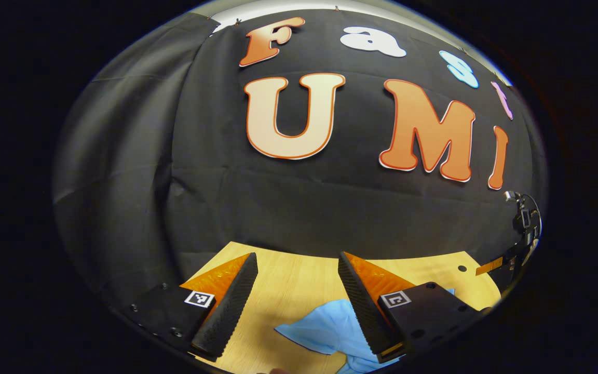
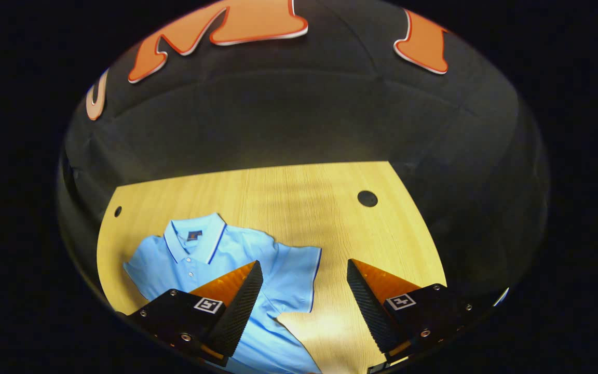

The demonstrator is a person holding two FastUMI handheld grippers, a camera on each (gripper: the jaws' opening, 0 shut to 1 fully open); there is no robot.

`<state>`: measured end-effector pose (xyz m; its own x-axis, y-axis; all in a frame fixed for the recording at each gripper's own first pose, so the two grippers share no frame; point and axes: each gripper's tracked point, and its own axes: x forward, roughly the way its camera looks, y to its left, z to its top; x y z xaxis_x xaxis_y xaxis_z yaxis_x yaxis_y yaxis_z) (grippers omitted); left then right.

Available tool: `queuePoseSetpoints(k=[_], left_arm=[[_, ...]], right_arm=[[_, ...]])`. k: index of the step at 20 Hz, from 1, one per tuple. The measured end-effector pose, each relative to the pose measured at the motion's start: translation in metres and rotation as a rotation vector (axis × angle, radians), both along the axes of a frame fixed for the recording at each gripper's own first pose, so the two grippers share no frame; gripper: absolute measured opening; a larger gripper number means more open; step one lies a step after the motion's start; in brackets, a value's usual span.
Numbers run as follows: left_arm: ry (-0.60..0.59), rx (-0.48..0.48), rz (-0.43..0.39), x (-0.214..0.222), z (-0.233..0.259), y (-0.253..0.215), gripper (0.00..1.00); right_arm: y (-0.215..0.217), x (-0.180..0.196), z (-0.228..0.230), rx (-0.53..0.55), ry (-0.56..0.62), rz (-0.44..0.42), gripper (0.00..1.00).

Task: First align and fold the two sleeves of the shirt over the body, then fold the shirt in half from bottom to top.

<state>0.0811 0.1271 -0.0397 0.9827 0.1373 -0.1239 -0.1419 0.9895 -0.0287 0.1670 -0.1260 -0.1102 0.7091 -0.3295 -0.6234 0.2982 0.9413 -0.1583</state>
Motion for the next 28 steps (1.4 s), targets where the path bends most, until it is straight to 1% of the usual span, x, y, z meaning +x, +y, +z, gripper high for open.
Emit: queuePoseSetpoints(k=[6, 13, 15, 19, 22, 23, 24, 28], left_arm=[[0.045, -0.006, 0.049, -0.002, -0.020, 0.023, 1.00], [0.086, -0.006, 0.076, -0.005, -0.038, 0.040, 1.00], [0.093, -0.009, 0.082, -0.006, -0.039, 0.044, 1.00], [0.111, -0.022, 0.090, -0.006, -0.047, 0.045, 1.00], [0.120, -0.020, 0.091, -0.007, -0.049, 0.044, 1.00], [0.121, -0.018, 0.091, -0.006, -0.049, 0.044, 0.99], [0.123, -0.017, 0.091, -0.006, -0.050, 0.043, 1.00], [0.133, -0.017, 0.085, -0.006, -0.053, 0.039, 1.00]], right_arm=[[-0.018, 0.015, -0.067, 0.054, 0.210, -0.053, 0.99], [-0.030, 0.024, -0.113, 0.091, 0.332, -0.090, 0.99], [-0.032, 0.025, -0.121, 0.097, 0.353, -0.096, 0.99], [-0.031, 0.026, -0.129, 0.142, 0.377, -0.103, 1.00], [-0.035, 0.025, -0.134, 0.143, 0.395, -0.114, 1.00], [-0.035, 0.024, -0.137, 0.149, 0.400, -0.118, 1.00], [-0.035, 0.024, -0.137, 0.160, 0.404, -0.119, 1.00], [-0.034, 0.025, -0.139, 0.177, 0.399, -0.116, 0.96]])
